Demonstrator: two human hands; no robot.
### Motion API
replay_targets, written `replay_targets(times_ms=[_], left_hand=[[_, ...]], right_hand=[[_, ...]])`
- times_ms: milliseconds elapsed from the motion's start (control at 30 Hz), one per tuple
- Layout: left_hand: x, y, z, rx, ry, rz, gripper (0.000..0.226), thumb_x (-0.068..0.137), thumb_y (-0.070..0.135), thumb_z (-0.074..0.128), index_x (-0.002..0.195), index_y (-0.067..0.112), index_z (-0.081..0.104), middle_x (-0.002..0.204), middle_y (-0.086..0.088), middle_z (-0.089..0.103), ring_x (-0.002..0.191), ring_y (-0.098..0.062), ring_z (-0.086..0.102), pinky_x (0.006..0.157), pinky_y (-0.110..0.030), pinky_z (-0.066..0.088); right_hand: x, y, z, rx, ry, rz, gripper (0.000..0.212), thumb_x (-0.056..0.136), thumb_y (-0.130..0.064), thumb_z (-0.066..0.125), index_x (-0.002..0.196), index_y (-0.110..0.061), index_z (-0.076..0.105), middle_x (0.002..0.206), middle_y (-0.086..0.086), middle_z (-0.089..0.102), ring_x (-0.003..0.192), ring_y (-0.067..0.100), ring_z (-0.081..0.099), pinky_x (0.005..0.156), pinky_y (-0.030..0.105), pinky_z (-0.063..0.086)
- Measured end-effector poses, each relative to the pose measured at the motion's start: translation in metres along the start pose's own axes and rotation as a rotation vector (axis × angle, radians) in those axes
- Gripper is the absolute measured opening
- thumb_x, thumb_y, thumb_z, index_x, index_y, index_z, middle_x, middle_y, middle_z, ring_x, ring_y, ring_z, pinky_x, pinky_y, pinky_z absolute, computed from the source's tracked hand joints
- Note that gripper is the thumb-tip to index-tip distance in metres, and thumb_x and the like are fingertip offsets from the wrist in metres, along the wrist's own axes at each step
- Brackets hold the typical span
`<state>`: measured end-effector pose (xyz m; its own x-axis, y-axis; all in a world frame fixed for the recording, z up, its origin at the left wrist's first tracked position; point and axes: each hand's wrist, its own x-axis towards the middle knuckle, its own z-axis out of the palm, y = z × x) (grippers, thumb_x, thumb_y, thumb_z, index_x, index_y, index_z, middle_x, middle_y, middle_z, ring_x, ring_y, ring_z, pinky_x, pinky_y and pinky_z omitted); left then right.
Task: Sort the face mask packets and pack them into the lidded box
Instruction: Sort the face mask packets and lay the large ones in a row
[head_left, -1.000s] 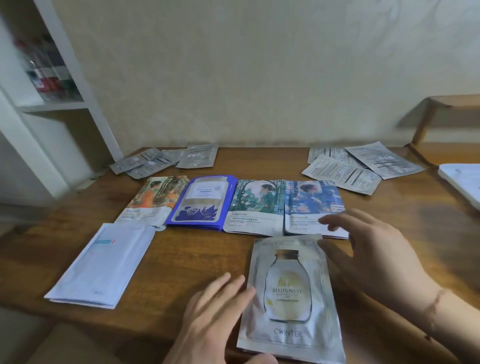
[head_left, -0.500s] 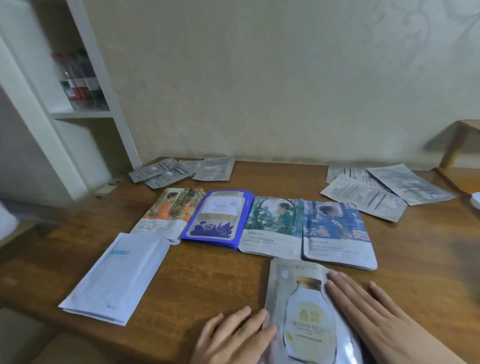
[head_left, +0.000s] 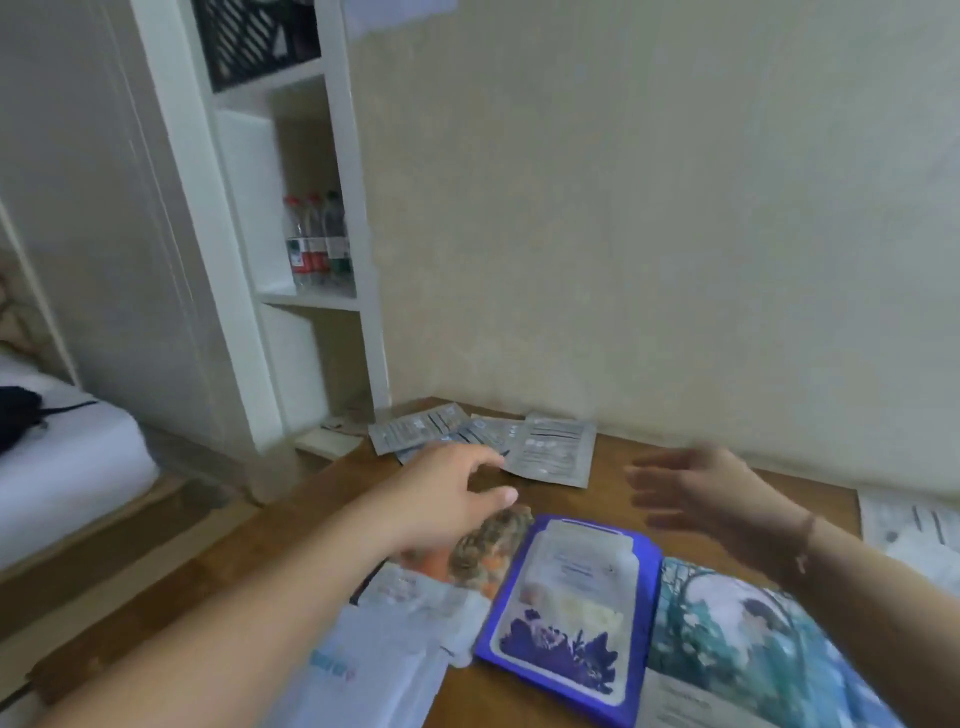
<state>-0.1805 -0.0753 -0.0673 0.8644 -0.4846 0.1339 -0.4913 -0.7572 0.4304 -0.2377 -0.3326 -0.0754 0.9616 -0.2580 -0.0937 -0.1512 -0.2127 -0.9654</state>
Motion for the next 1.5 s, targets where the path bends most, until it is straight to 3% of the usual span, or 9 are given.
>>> replay_targets(times_ms=[200,300,433,600,800,1000,1233,1433,1500], left_hand=[[0.121,-0.014,0.032,-0.780,-0.042,-0.377,0.038,0.101,0.028,0.052,0.133,0.008,0.054,0.115,-0.001,0.062,0.110,-0.018,0.055,0.100,-0.031,0.043],[0.148,-0.034,0.050,-1.090,-0.029,-0.612,0.046,0.101,0.023,0.051,0.138,-0.002,0.043,0.137,-0.018,0.050,0.123,-0.030,0.051,0.102,-0.039,0.044],[0.158,-0.052,0.059,-1.189,0.014,-0.658,0.040,0.099,0.017,0.055,0.133,-0.003,0.049,0.123,-0.020,0.059,0.105,-0.026,0.060,0.083,-0.035,0.054],[0.149,-0.048,0.061,-1.115,-0.137,-0.633,0.032,0.097,0.017,0.058,0.124,-0.001,0.055,0.112,-0.017,0.065,0.089,-0.020,0.062,0.070,-0.029,0.055],[0.139,-0.029,0.059,-1.127,-0.150,-0.599,0.036,0.098,0.024,0.056,0.125,-0.001,0.055,0.115,-0.017,0.065,0.096,-0.021,0.063,0.083,-0.030,0.054],[0.065,0.015,0.034,-1.684,0.076,-0.626,0.031,0.096,0.020,0.057,0.117,-0.003,0.062,0.112,-0.017,0.067,0.102,-0.029,0.064,0.089,-0.042,0.055],[-0.061,0.087,0.046,-1.938,-0.425,-0.622,0.067,0.097,0.046,0.044,0.119,-0.015,0.059,0.114,-0.030,0.066,0.079,-0.039,0.071,0.055,-0.036,0.059],[-0.086,0.107,0.054,-2.054,-0.609,-0.531,0.107,0.084,0.076,0.033,0.134,-0.018,0.044,0.139,-0.035,0.047,0.125,-0.046,0.052,0.077,-0.048,0.058],[-0.094,0.114,0.050,-2.085,-0.646,-0.429,0.112,0.082,0.083,0.029,0.143,-0.011,0.038,0.150,-0.030,0.035,0.140,-0.043,0.035,0.101,-0.052,0.047]], right_hand=[[0.123,0.016,0.018,0.357,0.007,0.355,0.050,0.097,-0.015,0.056,0.137,0.009,0.038,0.123,0.025,0.051,0.115,0.034,0.053,0.086,0.040,0.050],[0.151,0.027,0.018,0.458,0.005,0.439,0.047,0.100,-0.012,0.049,0.139,0.010,0.035,0.134,0.026,0.049,0.121,0.034,0.054,0.096,0.038,0.048],[0.173,0.036,0.022,0.331,-0.014,0.490,0.031,0.098,-0.016,0.054,0.120,0.004,0.054,0.094,0.013,0.067,0.075,0.019,0.069,0.046,0.023,0.054],[0.176,0.044,0.032,0.278,-0.120,0.501,0.011,0.097,-0.019,0.054,0.089,-0.012,0.056,0.058,0.002,0.067,0.046,0.010,0.058,0.032,0.014,0.030],[0.157,0.039,0.033,0.240,-0.099,0.397,0.028,0.095,-0.009,0.054,0.122,-0.002,0.056,0.108,0.017,0.070,0.099,0.031,0.068,0.092,0.046,0.053],[0.076,0.006,-0.013,0.205,-0.102,0.139,0.025,0.095,-0.005,0.053,0.118,0.004,0.060,0.105,0.020,0.071,0.088,0.033,0.068,0.079,0.044,0.057],[-0.058,-0.013,-0.045,0.086,-0.138,-0.168,0.016,0.090,-0.003,0.061,0.102,0.001,0.070,0.095,0.022,0.073,0.086,0.039,0.070,0.081,0.054,0.057],[-0.121,-0.013,-0.056,-0.245,-0.086,-0.651,0.012,0.089,-0.012,0.067,0.085,-0.019,0.075,0.083,-0.007,0.076,0.076,0.009,0.072,0.073,0.026,0.057],[-0.136,-0.002,-0.062,-0.461,-0.126,-0.870,0.013,0.089,-0.020,0.067,0.090,-0.031,0.075,0.095,-0.021,0.073,0.099,0.000,0.067,0.091,0.024,0.050]])
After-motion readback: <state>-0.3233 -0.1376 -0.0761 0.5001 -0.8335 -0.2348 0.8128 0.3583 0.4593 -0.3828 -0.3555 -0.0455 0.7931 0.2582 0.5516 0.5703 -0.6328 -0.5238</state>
